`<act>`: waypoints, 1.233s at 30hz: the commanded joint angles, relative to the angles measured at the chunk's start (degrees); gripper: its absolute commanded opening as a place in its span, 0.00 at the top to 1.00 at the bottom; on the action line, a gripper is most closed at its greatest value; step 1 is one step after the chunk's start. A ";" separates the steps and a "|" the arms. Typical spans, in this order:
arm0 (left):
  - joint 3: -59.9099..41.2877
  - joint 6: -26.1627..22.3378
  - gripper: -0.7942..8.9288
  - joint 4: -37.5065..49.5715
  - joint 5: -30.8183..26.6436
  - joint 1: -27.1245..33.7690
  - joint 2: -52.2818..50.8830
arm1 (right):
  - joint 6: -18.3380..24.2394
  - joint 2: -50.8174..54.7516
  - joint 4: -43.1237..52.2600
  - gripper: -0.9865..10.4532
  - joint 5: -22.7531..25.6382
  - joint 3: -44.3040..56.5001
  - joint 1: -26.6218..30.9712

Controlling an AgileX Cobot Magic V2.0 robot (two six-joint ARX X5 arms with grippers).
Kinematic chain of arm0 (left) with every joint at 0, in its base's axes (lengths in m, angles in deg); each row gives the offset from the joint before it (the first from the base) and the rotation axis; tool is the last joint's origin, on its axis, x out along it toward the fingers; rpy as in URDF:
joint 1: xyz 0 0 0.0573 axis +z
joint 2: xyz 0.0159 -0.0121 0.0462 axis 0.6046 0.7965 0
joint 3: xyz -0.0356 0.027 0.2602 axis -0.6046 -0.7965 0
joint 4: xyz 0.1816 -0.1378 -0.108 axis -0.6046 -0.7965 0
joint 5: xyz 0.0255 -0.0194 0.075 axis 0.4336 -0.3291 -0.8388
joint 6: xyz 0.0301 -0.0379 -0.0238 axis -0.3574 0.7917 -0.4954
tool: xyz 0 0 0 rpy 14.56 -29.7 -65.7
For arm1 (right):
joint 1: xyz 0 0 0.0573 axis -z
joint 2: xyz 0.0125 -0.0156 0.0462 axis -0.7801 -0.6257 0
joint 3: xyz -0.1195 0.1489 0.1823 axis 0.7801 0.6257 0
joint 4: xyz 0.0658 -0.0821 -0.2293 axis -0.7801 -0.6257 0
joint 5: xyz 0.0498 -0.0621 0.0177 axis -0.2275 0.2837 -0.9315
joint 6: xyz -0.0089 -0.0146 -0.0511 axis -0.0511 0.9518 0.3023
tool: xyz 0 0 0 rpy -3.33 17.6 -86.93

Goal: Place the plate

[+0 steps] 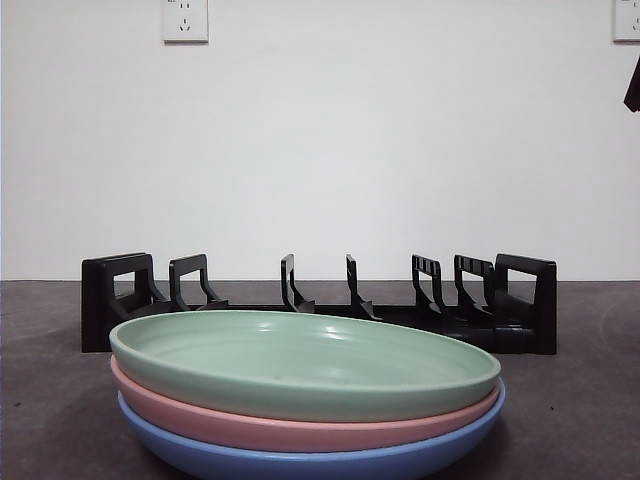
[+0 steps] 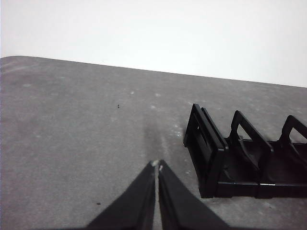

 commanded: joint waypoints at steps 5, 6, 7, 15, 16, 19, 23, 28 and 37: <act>-1.11 0.24 0.91 0.85 0.22 0.09 -0.09 | 5.95 1.25 2.43 0.90 1.11 0.63 0.46; -1.11 0.24 0.91 0.83 0.22 0.09 -0.09 | 6.12 3.02 5.09 0.90 1.18 2.75 1.40; -1.11 0.24 0.91 0.87 0.22 0.09 -0.09 | 6.25 5.70 9.03 0.90 0.85 6.38 2.75; -1.11 0.24 0.91 0.92 0.22 0.09 -0.09 | 4.74 35.04 29.51 0.90 -7.23 37.73 16.04; -1.11 0.24 0.91 0.92 0.22 0.09 -0.09 | 4.68 36.98 29.79 0.90 -8.09 39.12 17.33; -1.11 0.24 0.91 0.98 0.22 0.09 -0.09 | 4.81 42.16 27.50 0.90 -9.57 41.05 21.03; -1.09 0.24 0.91 1.07 0.22 0.09 -0.09 | 5.68 41.77 27.15 0.90 -9.35 41.05 23.61; -1.07 0.24 0.91 1.05 0.22 0.09 -0.09 | 5.68 41.77 27.30 0.90 -9.38 41.05 24.24; -1.07 0.24 0.91 1.03 0.22 0.09 -0.09 | 5.68 41.77 27.30 0.90 -9.29 41.03 24.24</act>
